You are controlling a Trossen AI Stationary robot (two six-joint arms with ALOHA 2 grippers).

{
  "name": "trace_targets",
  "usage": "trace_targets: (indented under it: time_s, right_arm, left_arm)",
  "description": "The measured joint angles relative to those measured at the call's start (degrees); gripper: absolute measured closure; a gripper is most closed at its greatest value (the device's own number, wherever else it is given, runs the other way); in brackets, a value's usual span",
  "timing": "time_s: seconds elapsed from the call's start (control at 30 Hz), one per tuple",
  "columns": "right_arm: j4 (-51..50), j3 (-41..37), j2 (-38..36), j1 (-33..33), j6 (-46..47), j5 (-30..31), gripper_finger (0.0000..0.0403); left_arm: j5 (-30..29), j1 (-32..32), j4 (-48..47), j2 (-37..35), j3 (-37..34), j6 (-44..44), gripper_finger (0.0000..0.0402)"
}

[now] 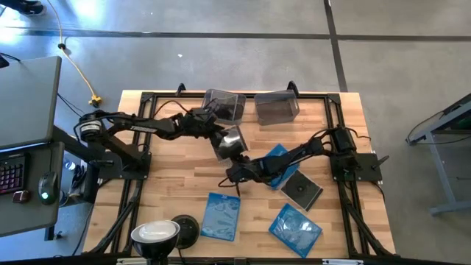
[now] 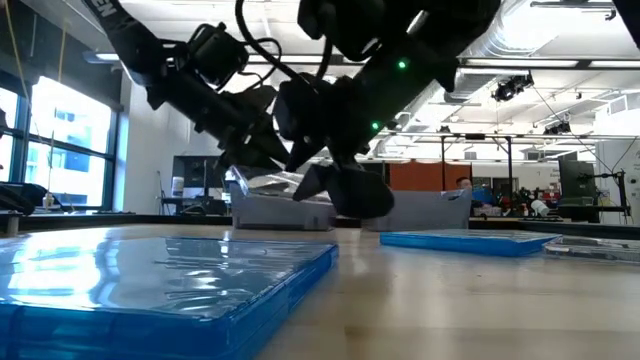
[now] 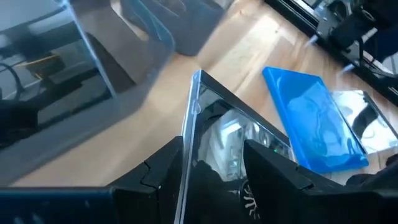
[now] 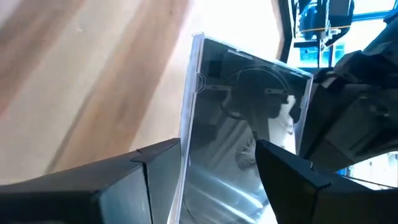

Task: Pick & place jewel cases by type
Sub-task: Put the top black cd case into the left black bin

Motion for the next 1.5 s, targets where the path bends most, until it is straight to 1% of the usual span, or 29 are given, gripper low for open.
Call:
trace_targets:
  time_s: [0.17,0.27,0.4,0.5,0.67,0.8,0.9,1.0,1.17,1.23,1.4,1.5]
  right_arm:
    - [1.30,0.02,-0.01,-1.44,-2.87,2.78,0.0203]
    - [3.80,0.02,-0.01,-2.78,-4.48,2.91,0.0204]
    - [8.99,0.02,-0.10,-4.83,-8.92,3.72,0.0204]
    - [11.41,0.02,-0.10,-6.83,-10.75,3.20,0.0204]
    - [12.81,0.02,-0.10,-10.65,-12.97,0.95,0.0204]
    - [16.04,0.02,-0.10,-13.71,-13.77,-1.08,0.0204]
    - [19.40,0.02,-0.10,-15.86,-15.61,-4.56,0.0204]
    - [21.56,0.02,-0.10,-17.96,-16.69,-6.78,0.0204]
    - [21.74,0.02,-0.10,-21.39,-14.62,-7.66,0.0204]
    - [21.68,0.02,-0.10,-22.63,-13.50,-9.34,0.0204]
    - [19.84,0.13,-0.10,-25.04,-9.67,-13.86,0.0204]
    - [18.74,0.13,-0.10,-26.07,-7.91,-14.29,0.0204]
  left_arm:
    - [-0.09,2.25,-0.77,-1.18,-0.13,0.98,0.0239]
    - [-0.29,4.24,0.56,-1.14,-0.07,1.33,0.0239]
    - [-0.91,6.95,-0.53,-1.14,1.91,3.45,0.0239]
    - [-2.10,8.17,-0.77,-1.14,3.80,4.97,0.0239]
    - [-4.28,9.88,-4.93,-1.16,8.76,7.92,0.0239]
    - [-6.91,10.47,-7.46,-1.16,12.52,9.28,0.0239]
    - [-10.34,10.48,-9.55,-1.23,15.07,9.44,0.0239]
    - [-13.92,10.47,-12.28,-1.18,17.34,9.44,0.0239]
    - [-18.09,10.43,-14.04,-1.14,19.40,9.19,0.0239]
    - [-19.48,10.43,-14.22,-1.07,19.68,8.86,0.0239]
    - [-20.74,10.41,-16.54,-0.96,20.28,8.24,0.0239]
    - [-21.45,10.41,-18.03,-0.92,20.28,7.72,0.0239]
